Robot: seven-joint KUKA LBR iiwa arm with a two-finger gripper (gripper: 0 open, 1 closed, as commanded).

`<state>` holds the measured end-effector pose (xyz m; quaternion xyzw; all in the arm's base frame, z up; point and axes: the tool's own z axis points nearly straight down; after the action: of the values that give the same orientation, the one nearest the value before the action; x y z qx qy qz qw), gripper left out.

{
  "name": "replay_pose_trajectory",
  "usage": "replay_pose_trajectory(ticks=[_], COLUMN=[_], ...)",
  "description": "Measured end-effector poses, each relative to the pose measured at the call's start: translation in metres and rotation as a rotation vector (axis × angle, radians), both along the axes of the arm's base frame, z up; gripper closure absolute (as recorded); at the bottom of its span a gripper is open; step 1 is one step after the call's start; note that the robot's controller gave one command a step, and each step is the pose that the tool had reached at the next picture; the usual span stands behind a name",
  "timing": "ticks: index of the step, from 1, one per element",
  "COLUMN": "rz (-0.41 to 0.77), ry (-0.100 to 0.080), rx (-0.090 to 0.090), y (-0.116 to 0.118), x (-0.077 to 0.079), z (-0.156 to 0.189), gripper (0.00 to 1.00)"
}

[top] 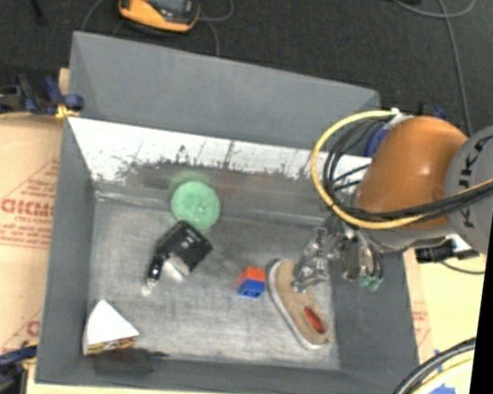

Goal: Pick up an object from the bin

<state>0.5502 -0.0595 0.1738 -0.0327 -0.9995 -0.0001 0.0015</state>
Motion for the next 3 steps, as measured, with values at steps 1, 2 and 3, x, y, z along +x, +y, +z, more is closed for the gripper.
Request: replay_pose_trajectory(ticks=[1,2,3], rz=[-0.011,0.065,0.102], ry=[-0.021,0.004,-0.022], rx=[-0.003,0.0,-0.005], y=[-0.011,-0.008,-0.021], x=[0.008,0.003,0.002], z=[-0.017,0.004,-0.006], gripper=[1.0,1.0,1.0])
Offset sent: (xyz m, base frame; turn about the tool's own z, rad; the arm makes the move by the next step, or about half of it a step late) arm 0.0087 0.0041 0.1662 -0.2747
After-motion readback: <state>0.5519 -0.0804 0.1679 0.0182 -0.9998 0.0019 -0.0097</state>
